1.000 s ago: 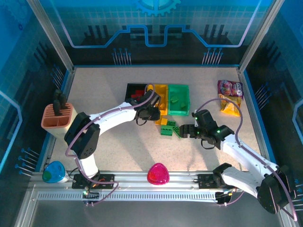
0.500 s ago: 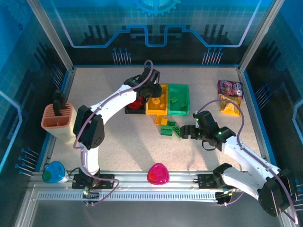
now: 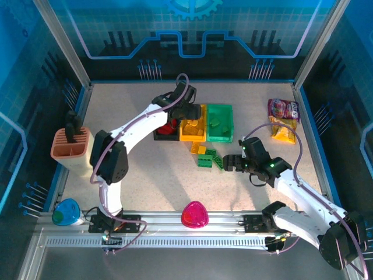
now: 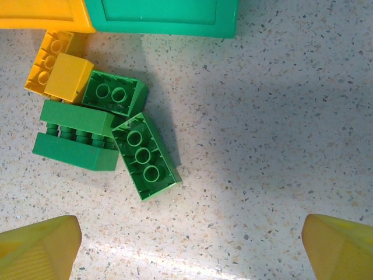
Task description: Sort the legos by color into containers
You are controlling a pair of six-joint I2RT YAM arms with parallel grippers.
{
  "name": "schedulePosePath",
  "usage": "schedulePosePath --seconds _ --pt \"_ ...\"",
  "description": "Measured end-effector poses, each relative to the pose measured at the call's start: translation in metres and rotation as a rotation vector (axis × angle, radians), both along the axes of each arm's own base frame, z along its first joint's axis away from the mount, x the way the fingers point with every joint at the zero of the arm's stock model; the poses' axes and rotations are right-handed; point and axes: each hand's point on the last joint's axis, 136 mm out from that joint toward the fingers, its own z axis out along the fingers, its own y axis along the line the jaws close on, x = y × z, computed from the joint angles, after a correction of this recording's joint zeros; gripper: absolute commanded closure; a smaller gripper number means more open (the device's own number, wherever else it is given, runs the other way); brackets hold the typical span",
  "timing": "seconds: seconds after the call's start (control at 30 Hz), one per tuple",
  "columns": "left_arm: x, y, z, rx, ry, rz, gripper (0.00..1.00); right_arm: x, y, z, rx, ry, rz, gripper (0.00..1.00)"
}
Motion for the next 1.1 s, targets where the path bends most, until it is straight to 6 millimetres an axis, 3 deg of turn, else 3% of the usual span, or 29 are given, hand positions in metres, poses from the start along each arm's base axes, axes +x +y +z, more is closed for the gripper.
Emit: schedulePosePath --seconds 0.2,0.33,0.43,0.73,1.1 --pt "-0.026 0.004 0.054 -0.071 -0.12 -0.023 0.34 0.0 0.002 -0.006 -0.007 0.027 0.005 0.02" --pt "-0.053 0.015 0.062 -0.095 -0.157 -0.037 0.35 0.0 0.006 -0.008 -0.01 0.039 0.02 0.02" --pt "-0.071 0.026 0.049 -0.088 -0.142 -0.039 0.36 0.002 0.014 -0.005 -0.006 0.044 0.042 0.04" --pt "-0.124 0.062 -0.02 -0.051 -0.027 0.001 0.38 0.007 0.05 -0.005 -0.039 0.077 0.159 0.17" --pt "-0.169 0.095 -0.072 -0.065 0.065 0.087 0.39 0.008 0.101 -0.032 -0.115 0.163 0.327 0.2"
